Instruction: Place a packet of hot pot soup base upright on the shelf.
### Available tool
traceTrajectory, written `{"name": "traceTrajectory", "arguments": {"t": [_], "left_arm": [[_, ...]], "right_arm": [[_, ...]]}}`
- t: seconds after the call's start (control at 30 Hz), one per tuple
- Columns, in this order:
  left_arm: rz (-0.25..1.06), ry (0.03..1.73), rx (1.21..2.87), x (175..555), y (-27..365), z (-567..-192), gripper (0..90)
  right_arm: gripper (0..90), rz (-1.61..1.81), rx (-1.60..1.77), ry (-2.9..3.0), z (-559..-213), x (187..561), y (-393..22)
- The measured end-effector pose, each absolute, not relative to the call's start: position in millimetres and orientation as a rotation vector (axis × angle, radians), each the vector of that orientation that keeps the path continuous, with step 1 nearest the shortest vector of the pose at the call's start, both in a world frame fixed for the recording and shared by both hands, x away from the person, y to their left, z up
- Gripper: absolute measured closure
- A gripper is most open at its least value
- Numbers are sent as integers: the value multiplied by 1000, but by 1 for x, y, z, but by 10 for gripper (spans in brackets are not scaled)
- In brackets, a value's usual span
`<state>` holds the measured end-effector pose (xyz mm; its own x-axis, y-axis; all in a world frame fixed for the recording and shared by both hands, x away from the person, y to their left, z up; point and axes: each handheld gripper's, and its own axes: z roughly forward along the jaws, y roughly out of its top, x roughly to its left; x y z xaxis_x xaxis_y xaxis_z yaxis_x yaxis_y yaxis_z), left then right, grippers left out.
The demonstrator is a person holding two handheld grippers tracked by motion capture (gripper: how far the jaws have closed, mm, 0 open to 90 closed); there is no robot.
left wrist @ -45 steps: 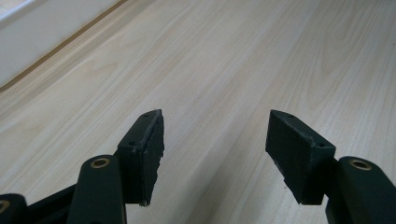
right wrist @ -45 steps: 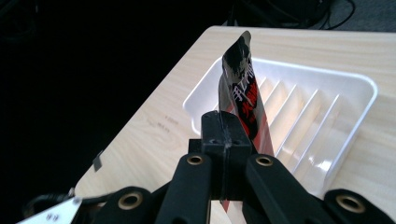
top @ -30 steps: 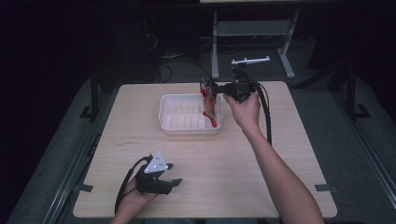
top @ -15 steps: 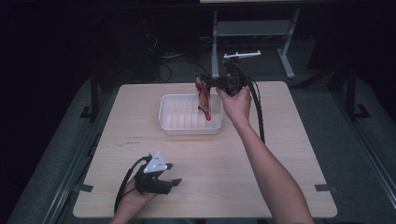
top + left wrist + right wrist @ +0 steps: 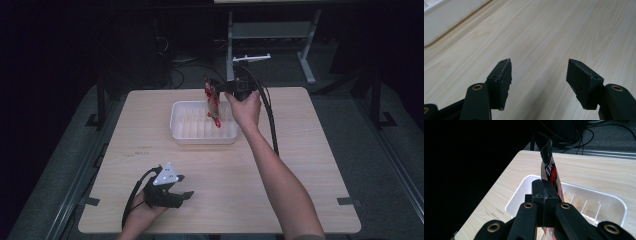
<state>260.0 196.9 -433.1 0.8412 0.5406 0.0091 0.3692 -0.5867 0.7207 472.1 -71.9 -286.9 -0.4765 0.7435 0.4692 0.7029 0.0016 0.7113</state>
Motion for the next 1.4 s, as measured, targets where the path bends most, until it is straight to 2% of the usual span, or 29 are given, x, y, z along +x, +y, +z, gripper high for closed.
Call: {"name": "traceTrajectory", "arguments": {"t": [0.97,1.4], "left_arm": [[316,650,2249,258,197,-431,369],[322,647,2250,258,198,-430,370]], "right_arm": [[892,1504,1654,2143,-328,489,-35],[887,1457,1591,2178,-335,487,-29]]}}
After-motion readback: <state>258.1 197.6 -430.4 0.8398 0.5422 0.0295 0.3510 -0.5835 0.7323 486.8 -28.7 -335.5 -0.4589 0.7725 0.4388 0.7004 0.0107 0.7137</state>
